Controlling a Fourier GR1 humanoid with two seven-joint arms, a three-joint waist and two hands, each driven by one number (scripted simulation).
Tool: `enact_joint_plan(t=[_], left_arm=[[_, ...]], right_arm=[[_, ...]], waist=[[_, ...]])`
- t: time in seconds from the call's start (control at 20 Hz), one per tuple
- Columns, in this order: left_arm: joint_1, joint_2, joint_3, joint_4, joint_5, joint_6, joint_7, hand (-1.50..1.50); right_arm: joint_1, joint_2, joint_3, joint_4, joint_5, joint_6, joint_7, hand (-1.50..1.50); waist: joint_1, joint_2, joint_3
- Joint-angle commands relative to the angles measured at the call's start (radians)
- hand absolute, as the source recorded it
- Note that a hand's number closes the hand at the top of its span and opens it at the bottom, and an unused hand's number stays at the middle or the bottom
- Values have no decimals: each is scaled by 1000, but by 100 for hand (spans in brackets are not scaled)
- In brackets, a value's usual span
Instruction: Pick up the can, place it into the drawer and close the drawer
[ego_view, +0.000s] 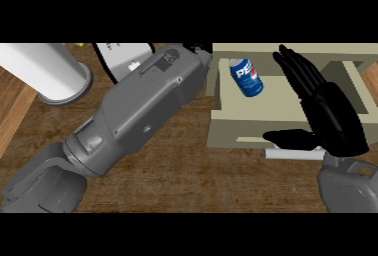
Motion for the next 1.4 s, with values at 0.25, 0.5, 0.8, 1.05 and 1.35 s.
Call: enact_joint_plan(t=[0.25, 0.5, 0.8, 1.05, 1.35], left_arm=[[90, 83, -16, -138, -53, 15, 58, -150], [157, 166, -4, -261, -72, 36, 111, -150], [189, 242, -9, -334, -107, 27, 180, -150], [209, 308, -1, -398, -122, 0, 223, -150], [235, 307, 34, -393, -135, -12, 202, -150]], right_arm=[[-166, -13, 61, 434, 229, -197, -55, -150], [-207, 3, 27, 643, 266, -329, -78, -150], [-342, 21, -16, 943, 329, -506, -83, -150], [-422, -2, -63, 1111, 359, -643, -104, -150], [-535, 14, -99, 1284, 392, -774, -85, -150]], waist=[[14, -3, 0], [12, -5, 1], [19, 0, 1], [31, 4, 2], [36, 18, 2]])
